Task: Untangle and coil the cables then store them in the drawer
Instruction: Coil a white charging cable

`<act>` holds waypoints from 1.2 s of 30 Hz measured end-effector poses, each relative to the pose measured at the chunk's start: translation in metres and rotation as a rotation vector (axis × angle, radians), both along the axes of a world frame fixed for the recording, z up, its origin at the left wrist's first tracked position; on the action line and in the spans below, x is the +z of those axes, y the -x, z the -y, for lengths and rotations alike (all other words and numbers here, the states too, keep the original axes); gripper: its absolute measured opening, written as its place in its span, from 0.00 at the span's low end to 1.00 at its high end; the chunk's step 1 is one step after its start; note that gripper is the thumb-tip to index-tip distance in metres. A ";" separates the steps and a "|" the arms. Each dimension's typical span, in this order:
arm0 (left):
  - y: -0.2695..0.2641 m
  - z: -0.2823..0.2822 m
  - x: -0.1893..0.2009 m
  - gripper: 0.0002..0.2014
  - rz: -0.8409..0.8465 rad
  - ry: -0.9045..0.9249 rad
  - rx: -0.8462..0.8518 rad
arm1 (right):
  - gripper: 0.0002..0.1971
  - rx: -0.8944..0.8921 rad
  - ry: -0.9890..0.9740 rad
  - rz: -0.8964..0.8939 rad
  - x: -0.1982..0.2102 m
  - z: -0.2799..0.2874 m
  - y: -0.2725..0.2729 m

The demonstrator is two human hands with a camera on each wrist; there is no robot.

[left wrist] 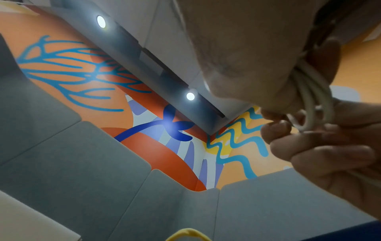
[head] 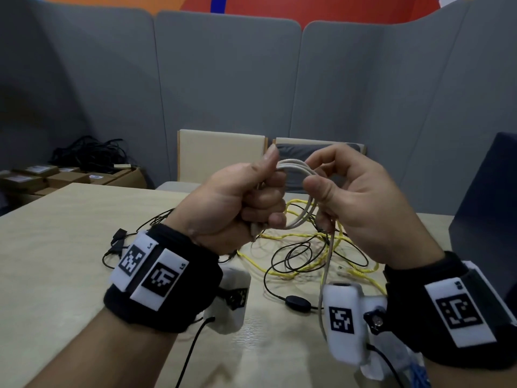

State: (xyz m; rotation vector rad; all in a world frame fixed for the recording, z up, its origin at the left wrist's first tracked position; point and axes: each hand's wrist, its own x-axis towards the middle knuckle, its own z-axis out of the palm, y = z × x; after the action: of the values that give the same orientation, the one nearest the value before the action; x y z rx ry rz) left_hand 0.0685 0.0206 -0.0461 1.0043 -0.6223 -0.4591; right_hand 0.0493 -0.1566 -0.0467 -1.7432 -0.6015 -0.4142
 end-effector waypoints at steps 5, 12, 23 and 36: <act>-0.003 -0.007 -0.002 0.15 0.087 0.087 -0.123 | 0.15 0.056 -0.056 -0.046 -0.002 -0.002 0.001; -0.014 -0.007 0.009 0.17 -0.180 0.790 0.110 | 0.08 -0.119 0.280 -0.134 -0.018 -0.010 -0.009; -0.015 0.022 -0.015 0.10 0.394 0.207 0.718 | 0.05 -0.248 0.780 0.083 -0.005 -0.027 0.014; -0.015 0.017 -0.012 0.11 0.289 0.121 0.663 | 0.07 -0.194 0.742 0.131 0.000 -0.027 0.021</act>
State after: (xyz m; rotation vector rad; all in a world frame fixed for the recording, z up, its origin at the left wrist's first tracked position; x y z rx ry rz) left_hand 0.0835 0.0033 -0.0580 1.1014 -0.5262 0.3086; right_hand 0.0281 -0.1298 -0.0463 -2.5113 -0.7385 -0.4769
